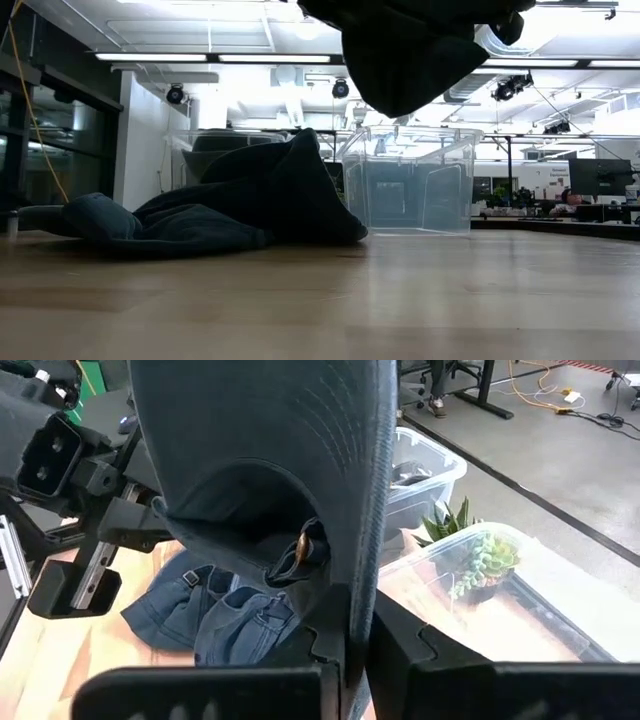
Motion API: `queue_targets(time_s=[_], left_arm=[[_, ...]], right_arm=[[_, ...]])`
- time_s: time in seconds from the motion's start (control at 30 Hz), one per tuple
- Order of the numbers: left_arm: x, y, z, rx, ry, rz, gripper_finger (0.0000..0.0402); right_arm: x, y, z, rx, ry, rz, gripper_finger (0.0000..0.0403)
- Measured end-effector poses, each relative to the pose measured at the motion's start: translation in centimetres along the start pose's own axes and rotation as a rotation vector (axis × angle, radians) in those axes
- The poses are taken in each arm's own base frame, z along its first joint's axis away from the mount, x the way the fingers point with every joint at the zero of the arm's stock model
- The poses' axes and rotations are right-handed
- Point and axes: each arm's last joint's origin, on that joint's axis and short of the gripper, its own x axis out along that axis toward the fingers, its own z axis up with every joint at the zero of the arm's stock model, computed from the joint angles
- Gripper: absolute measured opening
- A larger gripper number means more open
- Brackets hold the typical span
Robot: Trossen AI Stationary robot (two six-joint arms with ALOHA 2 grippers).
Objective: Pick & Place hat
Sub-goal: Put the bottom blue cap into the right transparent bin
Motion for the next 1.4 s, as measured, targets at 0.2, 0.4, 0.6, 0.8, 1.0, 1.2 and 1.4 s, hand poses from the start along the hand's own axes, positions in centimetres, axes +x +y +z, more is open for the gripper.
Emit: queue_targets(time_s=[0.2,0.4,0.6,0.8,1.0,1.2,1.4], left_arm=[[0.0,0.0,0.0,-0.048,-0.001,0.003,0.0002],[0.0,0.0,0.0,-0.100,-0.002,0.014,0.0001],[0.0,0.1,0.6,-0.181,-0.032,0.008,0.0001],[0.0,0.0,1.2,-0.251,-0.066,-0.040,0.0000],[0.0,0.0,1.4,-0.269,-0.077,-0.057,0.0000],[0.1,0.4,1.8,-0.276,-0.081,-0.041,0.0000],[-0.2,1.2,3.3,-0.243,-0.094,-0.049,0.0000]], right_arm=[[0.0,0.0,0.0,-0.024,0.000,-0.001,0.0038],[-0.6,-0.2,0.2,-0.063,-0.036,-0.029,0.0089],[-2.0,-0.3,0.4,-0.126,-0.087,-0.032,0.0141],[-3.0,-0.5,0.5,-0.163,-0.120,-0.027,0.0173],[-3.0,-0.4,0.5,-0.164,-0.119,-0.016,0.0176],[-3.0,-0.4,0.5,-0.174,-0.114,0.010,0.0177],[-4.4,-0.5,1.4,-0.209,-0.111,-0.025,0.0177]])
